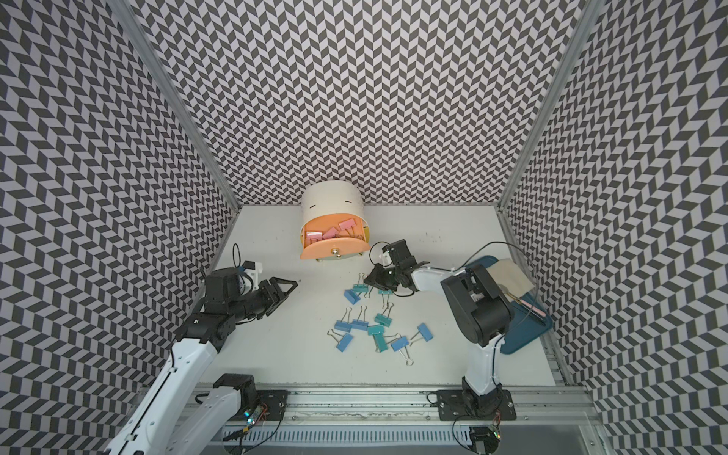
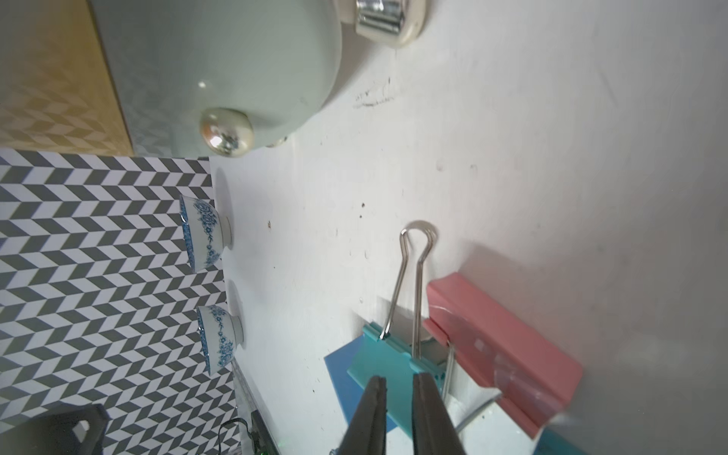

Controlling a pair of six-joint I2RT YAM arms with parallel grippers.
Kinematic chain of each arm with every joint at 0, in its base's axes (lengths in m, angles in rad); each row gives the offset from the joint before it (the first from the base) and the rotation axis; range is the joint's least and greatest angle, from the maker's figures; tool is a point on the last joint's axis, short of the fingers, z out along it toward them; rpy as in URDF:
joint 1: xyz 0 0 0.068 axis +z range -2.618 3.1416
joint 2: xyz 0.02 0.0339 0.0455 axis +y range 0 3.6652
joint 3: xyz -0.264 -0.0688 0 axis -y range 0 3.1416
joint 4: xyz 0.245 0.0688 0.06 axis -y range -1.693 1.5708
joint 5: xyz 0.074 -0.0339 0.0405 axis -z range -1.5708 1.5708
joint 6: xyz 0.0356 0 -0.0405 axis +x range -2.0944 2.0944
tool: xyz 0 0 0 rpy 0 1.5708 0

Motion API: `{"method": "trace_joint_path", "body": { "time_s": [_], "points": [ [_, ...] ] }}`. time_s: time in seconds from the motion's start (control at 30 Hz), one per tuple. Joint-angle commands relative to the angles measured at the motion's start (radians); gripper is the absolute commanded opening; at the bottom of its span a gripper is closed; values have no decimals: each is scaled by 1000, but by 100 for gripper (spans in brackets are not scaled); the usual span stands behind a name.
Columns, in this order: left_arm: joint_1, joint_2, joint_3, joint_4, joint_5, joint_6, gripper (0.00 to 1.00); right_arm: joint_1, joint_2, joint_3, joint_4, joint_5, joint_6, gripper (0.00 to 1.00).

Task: Put the binder clips in the drawer according to color
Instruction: Move the binder clip to the center of the board.

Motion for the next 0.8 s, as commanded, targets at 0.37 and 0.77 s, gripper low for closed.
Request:
{"method": "trace_joint_path", "body": {
  "time_s": [0.37,0.77],
  "points": [
    [6,-11,28,-25,2,26,64,-16,43,35,-32,51,3,16],
    [6,-16,29,-29,3,26,63,-90,40,-4,-32,94,41,15]
  ]
}}
